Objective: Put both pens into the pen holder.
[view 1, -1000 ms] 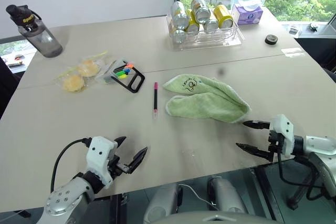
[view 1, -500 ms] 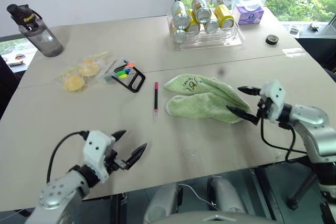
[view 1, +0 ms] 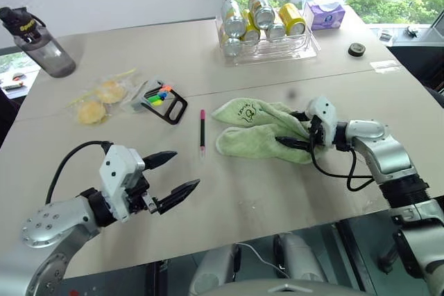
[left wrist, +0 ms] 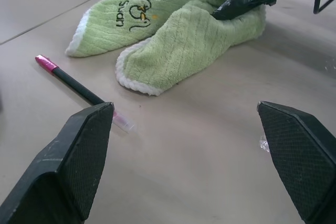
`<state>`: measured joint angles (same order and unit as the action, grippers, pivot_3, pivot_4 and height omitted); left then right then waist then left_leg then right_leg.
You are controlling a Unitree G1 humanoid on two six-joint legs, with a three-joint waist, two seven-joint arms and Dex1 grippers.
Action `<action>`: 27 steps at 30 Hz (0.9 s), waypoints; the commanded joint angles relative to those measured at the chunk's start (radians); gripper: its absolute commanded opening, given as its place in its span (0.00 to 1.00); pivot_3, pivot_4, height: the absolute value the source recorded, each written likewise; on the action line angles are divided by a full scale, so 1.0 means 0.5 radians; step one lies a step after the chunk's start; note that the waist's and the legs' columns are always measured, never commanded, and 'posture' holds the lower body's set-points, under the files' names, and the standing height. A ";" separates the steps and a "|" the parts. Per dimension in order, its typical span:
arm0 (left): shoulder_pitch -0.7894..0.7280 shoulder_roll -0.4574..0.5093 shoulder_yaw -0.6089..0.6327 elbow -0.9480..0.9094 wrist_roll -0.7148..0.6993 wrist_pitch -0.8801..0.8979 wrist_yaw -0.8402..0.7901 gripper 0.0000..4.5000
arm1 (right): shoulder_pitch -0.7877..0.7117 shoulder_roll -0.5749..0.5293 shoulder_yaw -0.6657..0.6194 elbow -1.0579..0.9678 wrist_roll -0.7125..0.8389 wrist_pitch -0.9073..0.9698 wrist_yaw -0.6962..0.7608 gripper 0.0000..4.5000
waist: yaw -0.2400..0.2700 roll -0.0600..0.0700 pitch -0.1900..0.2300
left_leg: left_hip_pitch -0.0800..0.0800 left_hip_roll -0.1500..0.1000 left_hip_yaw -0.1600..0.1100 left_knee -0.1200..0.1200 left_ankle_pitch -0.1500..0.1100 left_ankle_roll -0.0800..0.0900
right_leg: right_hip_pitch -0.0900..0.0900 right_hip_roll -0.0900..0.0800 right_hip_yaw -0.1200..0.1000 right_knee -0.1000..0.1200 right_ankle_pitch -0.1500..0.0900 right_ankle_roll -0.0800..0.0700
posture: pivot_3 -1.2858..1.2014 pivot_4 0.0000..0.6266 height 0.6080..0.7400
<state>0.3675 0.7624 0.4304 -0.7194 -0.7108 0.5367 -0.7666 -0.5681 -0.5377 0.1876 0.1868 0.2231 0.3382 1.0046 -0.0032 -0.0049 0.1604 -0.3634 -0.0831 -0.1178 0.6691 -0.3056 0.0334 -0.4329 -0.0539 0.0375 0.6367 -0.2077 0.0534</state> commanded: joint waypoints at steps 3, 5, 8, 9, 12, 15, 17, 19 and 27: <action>-0.033 0.015 0.035 -0.155 -0.097 0.011 0.005 1.00 | -0.054 -0.007 -0.015 0.029 -0.021 -0.023 0.066 0.77 | -0.006 0.000 0.000 | 0.000 0.000 0.000 0.000 0.000 0.000 | 0.000 0.000 0.000 0.000 0.000 0.000 | 0.52 0.24 0.99; -0.044 0.025 0.027 -0.153 -0.102 0.008 -0.008 1.00 | -0.063 -0.004 -0.021 0.045 -0.031 -0.038 0.070 0.59 | -0.013 0.000 0.000 | 0.000 0.000 0.000 0.000 0.000 0.000 | 0.000 0.000 0.000 0.000 0.000 0.000 | 0.52 0.24 0.99; -0.053 0.036 0.019 -0.145 -0.113 0.012 -0.024 1.00 | -0.064 0.002 -0.028 0.045 -0.042 -0.066 0.066 0.28 | -0.019 0.000 0.000 | 0.001 0.000 0.000 -0.001 0.000 0.000 | 0.000 0.000 0.000 0.000 0.000 0.000 | 0.52 0.24 0.99; -0.056 0.038 0.016 -0.142 -0.114 0.010 -0.031 1.00 | -0.063 0.007 -0.038 0.024 -0.029 -0.064 0.065 0.15 | -0.019 0.000 0.000 | 0.001 0.000 0.000 -0.001 0.000 0.000 | 0.000 0.000 0.001 0.000 0.000 0.000 | 0.52 0.24 0.99; -0.062 0.046 0.012 -0.135 -0.112 0.009 -0.045 1.00 | -0.068 0.018 -0.077 -0.053 0.023 -0.015 0.058 0.00 | -0.019 0.000 0.000 | 0.000 0.000 0.000 -0.001 0.000 0.000 | 0.000 0.000 0.001 0.000 0.000 0.000 | 0.52 0.24 0.99; -0.070 0.050 0.013 -0.130 -0.110 0.010 -0.050 1.00 | -0.065 0.002 -0.127 -0.146 0.097 0.049 0.077 0.00 | -0.018 0.001 0.000 | 0.000 0.000 0.000 -0.001 0.000 0.000 | 0.000 0.000 0.001 0.000 0.000 0.000 | 0.52 0.24 0.99; -0.071 0.053 0.027 -0.127 -0.121 0.014 -0.055 1.00 | -0.083 -0.012 -0.204 -0.253 0.221 0.182 0.085 0.00 | -0.018 0.001 0.000 | 0.000 0.000 0.000 -0.001 0.000 0.000 | 0.000 0.000 0.001 0.000 0.000 0.000 | 0.52 0.24 0.99; -0.061 0.041 0.051 -0.122 -0.152 0.020 -0.058 1.00 | -0.120 -0.034 -0.305 -0.380 0.390 0.359 0.097 0.00 | -0.017 0.001 0.001 | 0.000 0.000 0.000 -0.001 0.000 0.000 | 0.000 0.000 0.001 0.000 0.000 0.000 | 0.52 0.24 0.99; -0.146 0.022 0.130 -0.105 -0.384 0.051 -0.021 1.00 | -0.349 -0.153 -0.758 -0.534 0.972 0.911 -0.019 0.00 | -0.013 0.003 0.002 | -0.002 0.000 -0.004 -0.001 0.000 0.000 | 0.000 0.000 0.001 -0.001 0.000 0.000 | 0.52 0.24 0.99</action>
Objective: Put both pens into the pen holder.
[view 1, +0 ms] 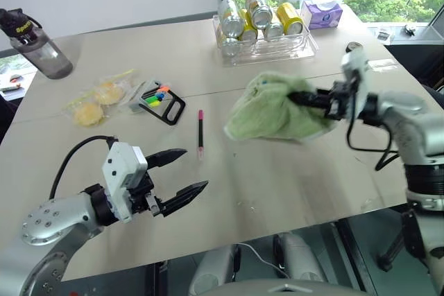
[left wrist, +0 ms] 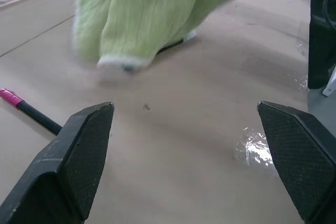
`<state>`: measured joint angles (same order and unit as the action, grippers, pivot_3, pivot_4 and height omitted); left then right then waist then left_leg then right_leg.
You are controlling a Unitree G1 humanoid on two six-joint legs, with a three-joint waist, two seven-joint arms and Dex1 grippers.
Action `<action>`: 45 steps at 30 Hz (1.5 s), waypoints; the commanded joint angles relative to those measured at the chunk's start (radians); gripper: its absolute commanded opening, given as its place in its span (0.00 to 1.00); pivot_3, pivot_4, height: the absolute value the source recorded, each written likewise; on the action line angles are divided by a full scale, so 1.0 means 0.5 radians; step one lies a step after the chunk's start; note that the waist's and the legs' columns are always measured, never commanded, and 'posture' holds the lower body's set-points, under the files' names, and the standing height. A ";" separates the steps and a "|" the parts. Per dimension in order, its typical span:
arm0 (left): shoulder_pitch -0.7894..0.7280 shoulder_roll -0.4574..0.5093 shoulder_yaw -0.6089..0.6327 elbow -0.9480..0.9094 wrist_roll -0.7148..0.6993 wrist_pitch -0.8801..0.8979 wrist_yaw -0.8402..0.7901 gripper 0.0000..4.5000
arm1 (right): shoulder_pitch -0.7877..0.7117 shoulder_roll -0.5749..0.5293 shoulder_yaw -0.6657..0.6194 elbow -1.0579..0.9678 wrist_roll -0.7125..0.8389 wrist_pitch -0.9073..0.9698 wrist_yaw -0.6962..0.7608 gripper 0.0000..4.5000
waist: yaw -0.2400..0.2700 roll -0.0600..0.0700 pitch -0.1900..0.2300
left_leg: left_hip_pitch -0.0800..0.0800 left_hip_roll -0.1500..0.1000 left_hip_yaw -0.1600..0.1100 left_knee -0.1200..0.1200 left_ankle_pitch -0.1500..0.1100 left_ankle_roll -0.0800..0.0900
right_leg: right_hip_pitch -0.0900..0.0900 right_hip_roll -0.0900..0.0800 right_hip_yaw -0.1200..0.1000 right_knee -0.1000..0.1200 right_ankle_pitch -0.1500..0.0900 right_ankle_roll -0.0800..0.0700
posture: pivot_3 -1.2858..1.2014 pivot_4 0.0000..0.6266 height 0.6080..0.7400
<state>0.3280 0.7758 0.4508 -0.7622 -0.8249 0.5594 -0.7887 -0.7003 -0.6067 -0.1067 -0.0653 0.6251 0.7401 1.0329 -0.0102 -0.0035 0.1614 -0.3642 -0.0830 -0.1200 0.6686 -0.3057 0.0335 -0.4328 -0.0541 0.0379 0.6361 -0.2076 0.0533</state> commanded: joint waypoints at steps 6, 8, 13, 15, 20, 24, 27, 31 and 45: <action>-0.276 -0.036 0.048 0.001 -0.393 0.034 0.148 1.00 | -0.262 -0.149 -0.575 0.274 0.384 0.202 -0.232 0.00 | 0.008 0.000 0.000 | -0.001 -0.001 0.001 0.000 0.000 0.000 | 0.000 -0.001 0.000 -0.001 0.000 0.000 | 0.52 0.24 0.99; -0.324 -0.038 0.012 0.001 -0.407 0.043 0.177 1.00 | -0.287 -0.242 -0.648 0.404 0.362 0.180 -0.251 0.00 | 0.007 0.000 0.000 | -0.002 -0.001 0.000 -0.001 0.000 0.000 | 0.000 -0.001 0.000 -0.003 0.000 0.000 | 0.52 0.24 0.99; -0.338 -0.042 -0.066 0.024 -0.362 0.037 0.175 1.00 | -0.171 -0.547 -0.549 0.755 0.092 0.067 -0.190 0.00 | 0.004 0.001 0.000 | -0.002 -0.001 0.004 -0.002 0.000 0.001 | 0.000 -0.001 0.005 -0.005 0.000 0.000 | 0.52 0.24 0.99; -0.334 -0.038 -0.089 0.033 -0.346 0.030 0.162 1.00 | -0.063 -0.640 -0.408 0.830 -0.109 -0.109 -0.131 0.08 | 0.001 0.001 0.000 | -0.002 0.000 0.004 -0.002 0.000 0.001 | 0.000 -0.001 0.005 -0.005 0.000 0.000 | 0.52 0.24 0.99; -0.377 -0.031 -0.124 0.065 -0.331 0.022 0.153 1.00 | 0.240 -0.879 -0.034 0.952 -0.606 -0.514 0.004 0.57 | -0.004 0.003 0.001 | -0.001 0.001 0.009 -0.001 0.000 0.001 | -0.001 0.000 0.005 -0.003 0.000 0.000 | 0.52 0.24 0.99; -0.348 -0.025 -0.116 0.061 -0.315 0.026 0.134 1.00 | 0.325 -1.003 0.024 0.968 -0.737 -0.544 0.040 0.64 | -0.004 0.012 0.004 | -0.001 0.000 0.016 0.000 0.000 0.001 | -0.005 0.000 0.008 0.002 0.000 0.001 | 0.52 0.24 0.99; -0.333 -0.018 -0.122 0.066 -0.289 0.024 0.117 1.00 | 0.353 -1.072 -0.013 0.931 -0.730 -0.558 0.123 0.64 | -0.008 0.013 0.005 | 0.000 0.002 0.016 0.000 0.000 0.001 | -0.005 0.002 0.008 0.002 0.000 0.000 | 0.52 0.24 0.99; -0.374 0.015 -0.204 0.088 -0.203 0.025 0.071 1.00 | 0.441 -1.140 -0.105 0.768 -0.614 -0.443 0.265 0.64 | -0.002 0.013 0.005 | 0.001 0.002 0.016 0.001 0.000 0.001 | -0.003 0.002 0.007 0.003 0.000 0.000 | 0.52 0.24 0.99; -1.091 0.182 -0.728 0.669 0.173 -0.022 -0.490 1.00 | 0.581 -0.357 0.073 -0.496 -0.194 -0.026 -0.223 0.64 | -0.018 0.005 0.006 | -0.001 0.000 0.011 0.003 -0.001 0.002 | -0.005 0.001 0.006 0.004 0.001 0.001 | 0.52 0.24 0.99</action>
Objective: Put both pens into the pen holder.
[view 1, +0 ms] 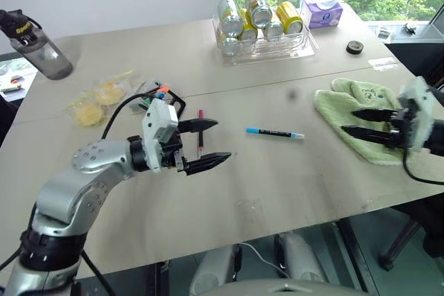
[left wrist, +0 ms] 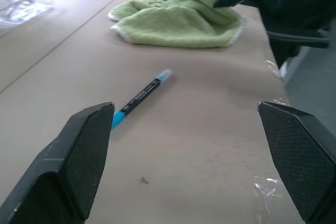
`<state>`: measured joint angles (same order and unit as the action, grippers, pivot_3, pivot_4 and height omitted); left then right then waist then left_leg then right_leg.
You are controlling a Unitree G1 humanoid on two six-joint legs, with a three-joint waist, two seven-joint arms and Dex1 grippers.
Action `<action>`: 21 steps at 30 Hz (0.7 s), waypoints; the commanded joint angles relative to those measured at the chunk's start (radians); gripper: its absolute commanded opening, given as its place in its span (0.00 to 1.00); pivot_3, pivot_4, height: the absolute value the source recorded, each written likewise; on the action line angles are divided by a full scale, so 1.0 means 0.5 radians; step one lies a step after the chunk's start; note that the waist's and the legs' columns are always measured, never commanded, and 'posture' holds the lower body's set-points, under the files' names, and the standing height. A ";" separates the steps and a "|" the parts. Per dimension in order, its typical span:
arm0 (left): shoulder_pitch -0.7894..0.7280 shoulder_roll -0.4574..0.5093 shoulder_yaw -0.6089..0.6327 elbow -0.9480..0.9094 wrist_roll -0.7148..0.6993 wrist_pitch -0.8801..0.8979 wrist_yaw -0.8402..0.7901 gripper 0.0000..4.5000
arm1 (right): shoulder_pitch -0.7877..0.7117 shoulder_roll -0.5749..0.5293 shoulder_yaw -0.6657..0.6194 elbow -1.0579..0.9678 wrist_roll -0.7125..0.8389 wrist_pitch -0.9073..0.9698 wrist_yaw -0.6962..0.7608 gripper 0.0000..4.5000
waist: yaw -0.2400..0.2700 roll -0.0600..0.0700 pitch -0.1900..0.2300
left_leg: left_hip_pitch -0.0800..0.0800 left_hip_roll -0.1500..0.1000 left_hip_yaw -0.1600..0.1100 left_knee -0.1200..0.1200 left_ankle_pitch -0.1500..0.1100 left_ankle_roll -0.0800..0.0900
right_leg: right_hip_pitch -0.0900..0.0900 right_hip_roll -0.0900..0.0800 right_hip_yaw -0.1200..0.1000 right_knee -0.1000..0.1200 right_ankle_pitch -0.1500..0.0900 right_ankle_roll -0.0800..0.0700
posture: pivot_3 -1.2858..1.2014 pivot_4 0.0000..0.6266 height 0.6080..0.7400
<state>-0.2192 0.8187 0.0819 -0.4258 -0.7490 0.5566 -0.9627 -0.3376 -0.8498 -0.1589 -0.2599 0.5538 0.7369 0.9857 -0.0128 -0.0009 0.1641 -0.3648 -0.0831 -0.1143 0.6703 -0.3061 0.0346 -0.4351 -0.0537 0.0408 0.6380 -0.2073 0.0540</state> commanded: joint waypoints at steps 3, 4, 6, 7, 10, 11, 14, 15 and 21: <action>0.026 0.212 0.089 0.023 0.027 0.007 -0.237 1.00 | -0.263 0.269 0.507 -0.057 -0.252 -0.085 -0.172 0.64 | -0.010 0.000 0.000 | -0.004 0.001 0.002 -0.002 0.001 -0.002 | -0.010 0.001 0.003 0.006 0.000 0.000 | 0.52 0.24 0.99; 0.040 0.250 0.131 0.023 0.024 0.012 -0.252 1.00 | -0.305 0.325 0.598 0.009 -0.316 -0.125 -0.183 0.64 | -0.007 -0.001 0.000 | -0.007 0.001 0.001 -0.001 0.002 -0.003 | -0.013 0.001 0.002 0.007 0.000 -0.001 | 0.52 0.24 0.99; 0.070 0.295 0.195 0.003 0.005 0.033 -0.259 1.00 | -0.375 0.404 0.699 0.141 -0.403 -0.198 -0.191 0.64 | 0.000 -0.001 0.000 | -0.011 0.001 -0.001 -0.001 0.002 -0.004 | -0.015 0.001 0.000 0.007 0.000 -0.001 | 0.52 0.24 0.99; 0.105 0.318 0.240 -0.026 -0.011 0.050 -0.259 1.00 | -0.423 0.433 0.752 0.234 -0.452 -0.245 -0.168 0.64 | 0.004 -0.001 0.001 | -0.013 0.000 -0.001 0.000 0.002 -0.004 | -0.016 0.001 0.000 0.007 0.000 -0.001 | 0.52 0.24 0.99; 0.206 0.346 0.340 -0.125 -0.045 0.096 -0.243 1.00 | -0.540 0.485 0.872 0.535 -0.603 -0.410 -0.105 0.64 | 0.003 -0.002 0.001 | -0.019 -0.002 0.000 0.003 0.002 -0.003 | -0.021 -0.001 0.000 0.006 0.000 0.000 | 0.52 0.24 0.99; 0.231 0.346 0.361 -0.152 -0.053 0.109 -0.231 1.00 | -0.568 0.495 0.903 0.622 -0.645 -0.461 -0.084 0.64 | 0.002 -0.002 0.001 | -0.023 -0.003 -0.001 0.004 0.002 -0.003 | -0.024 -0.001 -0.001 0.007 0.000 0.000 | 0.52 0.24 0.99; 0.314 0.323 0.432 -0.241 -0.074 0.145 -0.169 1.00 | -0.669 0.499 1.057 0.937 -0.824 -0.584 0.023 0.64 | -0.004 -0.002 0.001 | -0.027 -0.002 -0.006 0.005 0.003 -0.004 | -0.027 -0.001 -0.006 0.007 0.000 -0.001 | 0.52 0.24 0.99; 0.336 0.318 0.448 -0.265 -0.078 0.155 -0.153 1.00 | -0.695 0.500 1.090 1.012 -0.866 -0.596 0.052 0.64 | -0.005 -0.001 0.001 | -0.027 -0.002 -0.006 0.005 0.003 -0.004 | -0.028 0.000 -0.006 0.007 0.000 -0.001 | 0.52 0.24 0.99; 0.376 0.309 0.487 -0.317 -0.106 0.183 -0.104 1.00 | -0.753 0.541 1.031 1.089 -0.839 -0.550 0.166 0.14 | -0.007 -0.005 -0.003 | -0.025 -0.002 -0.006 0.006 0.003 -0.005 | -0.025 0.000 -0.005 0.009 0.000 -0.001 | 0.52 0.24 0.99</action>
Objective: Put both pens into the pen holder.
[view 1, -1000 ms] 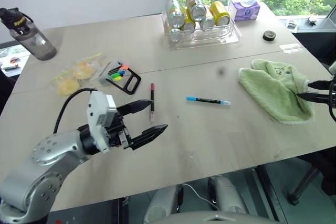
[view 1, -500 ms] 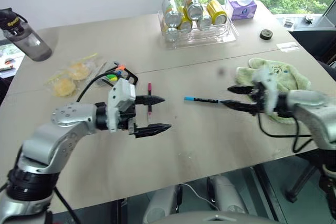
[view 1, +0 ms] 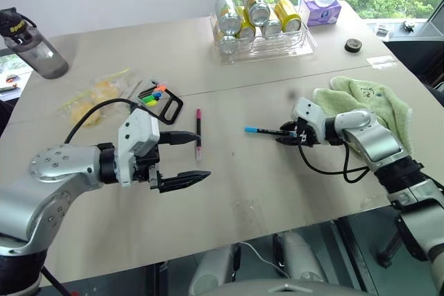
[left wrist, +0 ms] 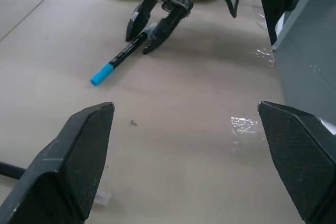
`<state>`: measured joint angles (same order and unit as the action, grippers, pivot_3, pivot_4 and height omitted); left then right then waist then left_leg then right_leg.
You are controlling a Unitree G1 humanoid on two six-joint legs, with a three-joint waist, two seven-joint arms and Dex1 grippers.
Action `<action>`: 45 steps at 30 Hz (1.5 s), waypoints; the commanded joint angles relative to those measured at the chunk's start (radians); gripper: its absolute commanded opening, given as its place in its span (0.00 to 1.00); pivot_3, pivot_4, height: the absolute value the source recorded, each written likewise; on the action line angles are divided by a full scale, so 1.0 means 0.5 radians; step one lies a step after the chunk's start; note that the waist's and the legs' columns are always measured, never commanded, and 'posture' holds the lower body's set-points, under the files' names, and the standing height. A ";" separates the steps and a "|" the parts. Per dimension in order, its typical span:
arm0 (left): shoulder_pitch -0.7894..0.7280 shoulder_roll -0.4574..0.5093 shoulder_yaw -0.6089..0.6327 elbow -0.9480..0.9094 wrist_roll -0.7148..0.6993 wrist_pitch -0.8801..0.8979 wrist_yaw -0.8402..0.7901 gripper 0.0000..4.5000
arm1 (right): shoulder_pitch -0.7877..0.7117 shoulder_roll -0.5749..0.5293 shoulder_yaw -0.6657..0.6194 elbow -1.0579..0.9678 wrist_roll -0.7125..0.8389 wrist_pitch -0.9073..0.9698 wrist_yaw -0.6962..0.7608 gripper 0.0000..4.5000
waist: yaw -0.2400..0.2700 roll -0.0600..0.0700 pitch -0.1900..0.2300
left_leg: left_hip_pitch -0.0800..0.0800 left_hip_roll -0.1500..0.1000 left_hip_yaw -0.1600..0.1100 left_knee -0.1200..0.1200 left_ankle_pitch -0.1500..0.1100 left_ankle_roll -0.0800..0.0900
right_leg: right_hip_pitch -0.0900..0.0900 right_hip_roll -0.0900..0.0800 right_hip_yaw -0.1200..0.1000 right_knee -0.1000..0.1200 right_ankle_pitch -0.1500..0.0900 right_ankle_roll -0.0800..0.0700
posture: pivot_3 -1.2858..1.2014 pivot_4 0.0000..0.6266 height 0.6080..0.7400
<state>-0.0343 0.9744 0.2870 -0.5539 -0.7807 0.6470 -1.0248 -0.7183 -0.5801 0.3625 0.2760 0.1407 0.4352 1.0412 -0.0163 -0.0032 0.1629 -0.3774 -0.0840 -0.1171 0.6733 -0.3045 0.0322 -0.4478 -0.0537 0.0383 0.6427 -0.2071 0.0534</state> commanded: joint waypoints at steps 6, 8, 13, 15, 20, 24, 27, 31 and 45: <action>-0.057 -0.195 0.025 -0.058 -0.095 -0.016 0.186 1.00 | 0.109 -0.006 -0.215 -0.181 0.107 0.124 0.022 0.00 | 0.010 0.000 0.000 | -0.001 0.000 -0.002 0.000 0.000 0.000 | 0.000 -0.001 -0.002 0.000 0.000 0.000 | 0.52 0.24 0.99; -0.102 -0.335 0.023 -0.030 -0.163 0.062 0.372 1.00 | 0.165 0.023 -0.359 -0.348 0.252 0.191 0.004 0.00 | 0.013 0.000 0.000 | -0.003 -0.001 -0.003 0.001 0.000 0.000 | -0.001 -0.001 -0.003 -0.001 0.000 0.000 | 0.52 0.24 0.99; -0.346 -1.012 0.020 0.097 -0.522 0.134 1.093 1.00 | 0.331 0.273 -0.619 -1.008 0.707 0.444 -0.198 0.00 | 0.000 -0.002 -0.001 | -0.004 0.000 -0.006 0.007 0.000 0.000 | -0.001 0.000 -0.004 0.003 0.000 0.000 | 0.52 0.24 0.99; -0.408 -1.229 0.021 0.146 -0.646 0.113 1.272 1.00 | 0.360 0.418 -0.632 -1.179 0.824 0.489 -0.306 0.00 | -0.001 -0.003 -0.001 | -0.004 0.000 -0.006 0.014 0.000 -0.001 | 0.000 0.000 -0.003 0.008 0.000 0.000 | 0.52 0.24 0.99; -0.491 -1.452 0.017 0.198 -0.816 0.084 1.446 1.00 | 0.407 0.559 -0.541 -1.359 0.888 0.510 -0.416 0.00 | 0.009 -0.004 -0.002 | -0.003 -0.003 -0.005 0.026 0.000 -0.001 | 0.000 -0.001 -0.002 0.021 0.000 0.000 | 0.52 0.24 0.99; -0.505 -1.479 -0.002 0.169 -0.917 0.069 1.450 0.91 | 0.424 0.567 -0.504 -1.386 0.905 0.510 -0.449 0.00 | 0.010 -0.005 -0.003 | -0.002 -0.005 -0.004 0.029 0.000 -0.001 | 0.000 -0.001 -0.002 0.027 0.000 0.000 | 0.52 0.24 0.99; -0.466 -1.465 -0.022 0.107 -0.999 0.074 1.418 0.69 | 0.421 0.558 -0.503 -1.377 0.914 0.510 -0.465 0.00 | 0.002 -0.005 -0.003 | -0.002 -0.005 -0.004 0.028 0.001 -0.003 | -0.001 -0.001 -0.001 0.028 0.000 0.000 | 0.52 0.24 0.99; -0.445 -1.440 -0.037 0.056 -1.075 0.068 1.428 0.29 | 0.410 0.538 -0.494 -1.346 0.912 0.499 -0.464 0.00 | 0.004 -0.005 -0.003 | -0.002 -0.004 -0.003 0.028 0.001 -0.003 | -0.001 -0.001 0.000 0.028 0.000 0.000 | 0.52 0.24 0.99; -0.659 -0.732 -0.298 0.033 0.237 -0.376 1.345 0.00 | 0.524 0.167 -0.743 -1.201 0.842 0.234 -0.264 0.74 | 0.014 -0.005 -0.002 | -0.002 -0.006 0.000 0.024 0.001 -0.003 | 0.000 0.000 0.001 0.024 0.000 0.000 | 0.52 0.24 0.99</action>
<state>-0.3363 0.5628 0.1784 -0.5047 -0.8400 0.5471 -0.3285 -0.4563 -0.4726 0.0571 -0.3039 0.5215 0.5823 0.8695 -0.0091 -0.0057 0.1618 -0.3783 -0.0868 -0.1173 0.6851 -0.3040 0.0309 -0.4479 -0.0538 0.0387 0.6544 -0.2071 0.0535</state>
